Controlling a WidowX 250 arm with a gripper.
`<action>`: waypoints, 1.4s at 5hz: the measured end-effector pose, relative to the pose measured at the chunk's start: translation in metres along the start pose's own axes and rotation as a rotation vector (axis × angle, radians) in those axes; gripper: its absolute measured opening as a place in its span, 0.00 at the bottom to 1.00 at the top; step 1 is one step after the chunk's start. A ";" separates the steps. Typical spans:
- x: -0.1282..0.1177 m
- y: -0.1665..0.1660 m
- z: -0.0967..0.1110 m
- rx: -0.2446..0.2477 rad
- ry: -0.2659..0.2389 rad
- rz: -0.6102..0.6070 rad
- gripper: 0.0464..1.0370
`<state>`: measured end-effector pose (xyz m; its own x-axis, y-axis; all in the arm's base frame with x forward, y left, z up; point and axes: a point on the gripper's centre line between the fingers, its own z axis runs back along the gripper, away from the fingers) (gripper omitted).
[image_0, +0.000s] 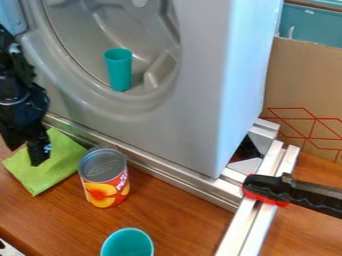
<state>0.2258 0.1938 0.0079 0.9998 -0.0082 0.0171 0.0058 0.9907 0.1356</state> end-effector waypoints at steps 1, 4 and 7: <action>0.010 -0.001 -0.011 -0.020 0.006 -0.007 0.96; 0.007 -0.003 -0.028 -0.034 0.045 0.000 0.96; -0.030 -0.016 -0.034 -0.104 0.102 -0.014 0.96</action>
<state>0.1967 0.1832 -0.0279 0.9963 -0.0136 -0.0853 0.0163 0.9994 0.0317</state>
